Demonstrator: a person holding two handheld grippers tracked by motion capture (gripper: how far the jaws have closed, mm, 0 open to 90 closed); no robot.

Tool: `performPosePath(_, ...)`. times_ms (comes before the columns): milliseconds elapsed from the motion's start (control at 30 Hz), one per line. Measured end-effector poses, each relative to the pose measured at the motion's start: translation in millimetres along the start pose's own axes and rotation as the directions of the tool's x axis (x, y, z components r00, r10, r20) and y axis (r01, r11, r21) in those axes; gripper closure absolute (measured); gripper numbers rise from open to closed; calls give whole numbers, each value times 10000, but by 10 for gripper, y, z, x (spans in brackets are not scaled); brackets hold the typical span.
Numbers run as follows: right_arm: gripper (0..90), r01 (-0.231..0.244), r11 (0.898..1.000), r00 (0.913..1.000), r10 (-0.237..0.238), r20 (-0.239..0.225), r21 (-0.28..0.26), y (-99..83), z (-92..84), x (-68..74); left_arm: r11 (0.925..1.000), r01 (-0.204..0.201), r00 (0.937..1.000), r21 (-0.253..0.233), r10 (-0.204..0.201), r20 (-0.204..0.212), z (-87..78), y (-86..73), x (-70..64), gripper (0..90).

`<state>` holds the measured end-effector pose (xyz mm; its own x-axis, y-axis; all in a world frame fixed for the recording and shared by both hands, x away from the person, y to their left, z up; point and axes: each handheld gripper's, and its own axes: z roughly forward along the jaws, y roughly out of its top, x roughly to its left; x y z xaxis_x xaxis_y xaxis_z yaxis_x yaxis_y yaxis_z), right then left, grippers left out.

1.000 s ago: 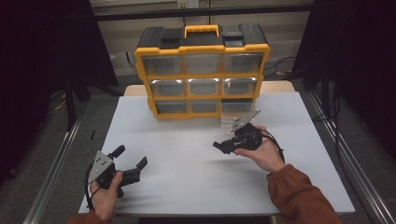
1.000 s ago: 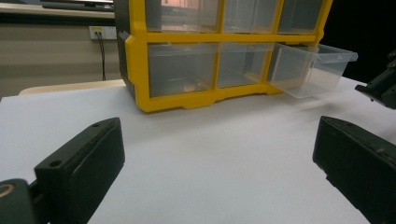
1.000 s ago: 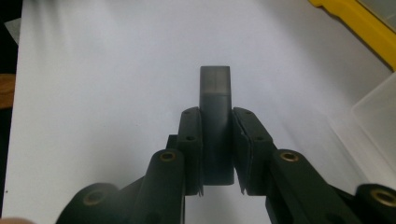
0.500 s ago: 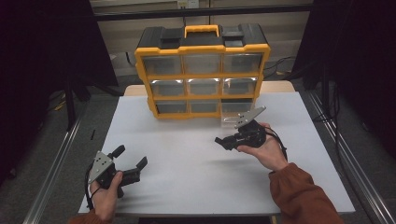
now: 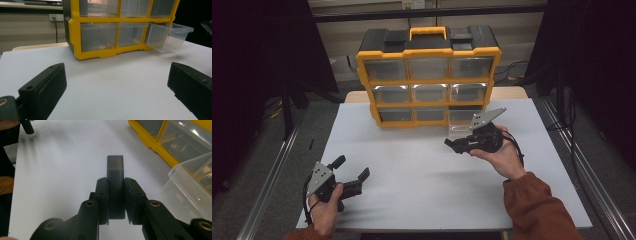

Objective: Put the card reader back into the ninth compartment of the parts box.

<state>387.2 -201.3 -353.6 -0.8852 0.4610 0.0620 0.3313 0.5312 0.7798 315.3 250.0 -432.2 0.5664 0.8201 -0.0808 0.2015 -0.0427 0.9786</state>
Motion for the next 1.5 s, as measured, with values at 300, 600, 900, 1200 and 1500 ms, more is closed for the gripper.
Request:
performPosePath(300, 737, 24, 9995, 9999, -19, 165, -317, 73, -90, -45, 10000, 37, 10000, 25, -37, 12, 1, -4, 2, 22)
performPosePath(600, 737, 79, 9964, 9996, -57, 261, -846, 196, -193, -86, 10000, -7, 10000, 53, 7, 18, 0, -3, 11, 21)
performPosePath(900, 737, 130, 9953, 9986, -80, 525, -956, 254, -232, -117, 10000, -20, 10000, 24, 20, 24, -2, 2, 7, 21)
performPosePath(1200, 737, 315, 9930, 9963, -221, 834, -1134, 373, -322, -115, 10000, 14, 10000, 10, -14, 69, 3, 0, -2, 21)
performPosePath(1500, 737, 310, 9940, 9932, -188, 1152, -1053, 436, -387, -156, 10000, 32, 9999, 28, -32, 118, 8, -3, -9, 21)
